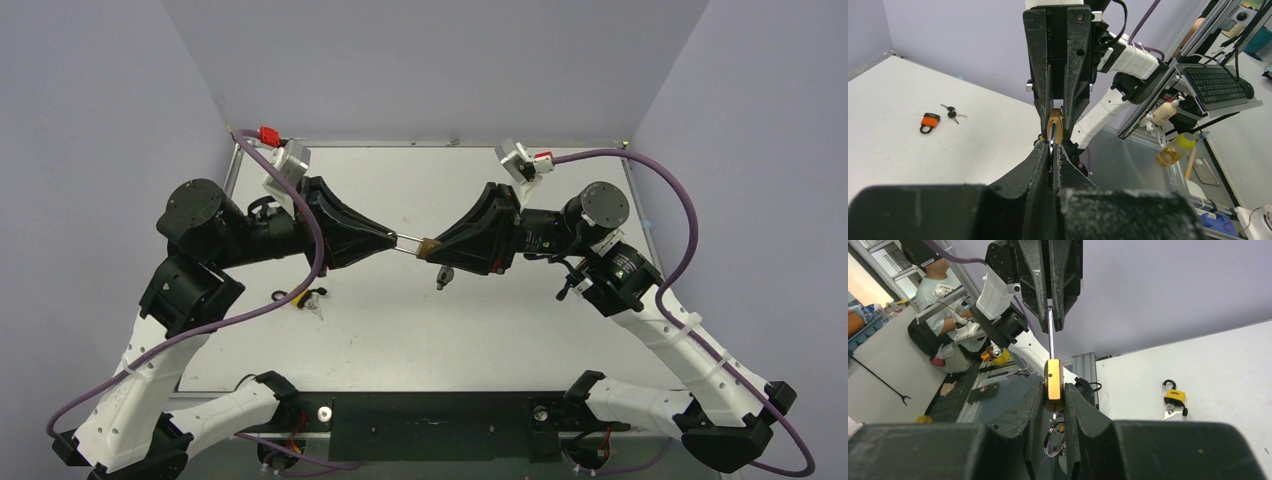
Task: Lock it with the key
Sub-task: Lock the lock.
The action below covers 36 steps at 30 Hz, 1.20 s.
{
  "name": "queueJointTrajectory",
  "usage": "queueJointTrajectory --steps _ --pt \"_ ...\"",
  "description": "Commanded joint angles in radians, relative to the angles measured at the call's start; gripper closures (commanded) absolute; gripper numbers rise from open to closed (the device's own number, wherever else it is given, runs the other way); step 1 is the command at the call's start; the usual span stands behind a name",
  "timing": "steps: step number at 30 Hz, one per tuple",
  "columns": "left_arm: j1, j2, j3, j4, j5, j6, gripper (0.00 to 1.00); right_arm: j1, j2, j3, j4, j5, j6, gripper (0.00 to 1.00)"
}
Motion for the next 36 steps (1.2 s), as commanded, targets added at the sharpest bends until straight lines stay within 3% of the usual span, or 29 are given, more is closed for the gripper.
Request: queueJointTrajectory --steps 1,12,27,34,36 --pt "-0.051 0.020 -0.023 -0.023 -0.024 0.022 1.00 0.020 0.017 0.047 0.122 0.125 0.006 1.00" --pt "-0.100 0.008 -0.043 -0.045 -0.065 0.032 1.00 0.024 0.041 0.076 0.219 0.154 0.061 1.00" --pt "-0.191 0.049 -0.042 -0.021 -0.129 0.038 1.00 0.059 0.083 0.095 0.180 0.173 0.029 1.00" --pt "-0.192 0.024 -0.033 -0.040 -0.292 0.057 1.00 0.053 0.066 0.090 0.097 0.202 -0.036 1.00" --pt "-0.190 0.009 -0.034 -0.039 -0.364 0.063 1.00 0.037 0.053 0.077 0.093 0.200 -0.039 0.94"
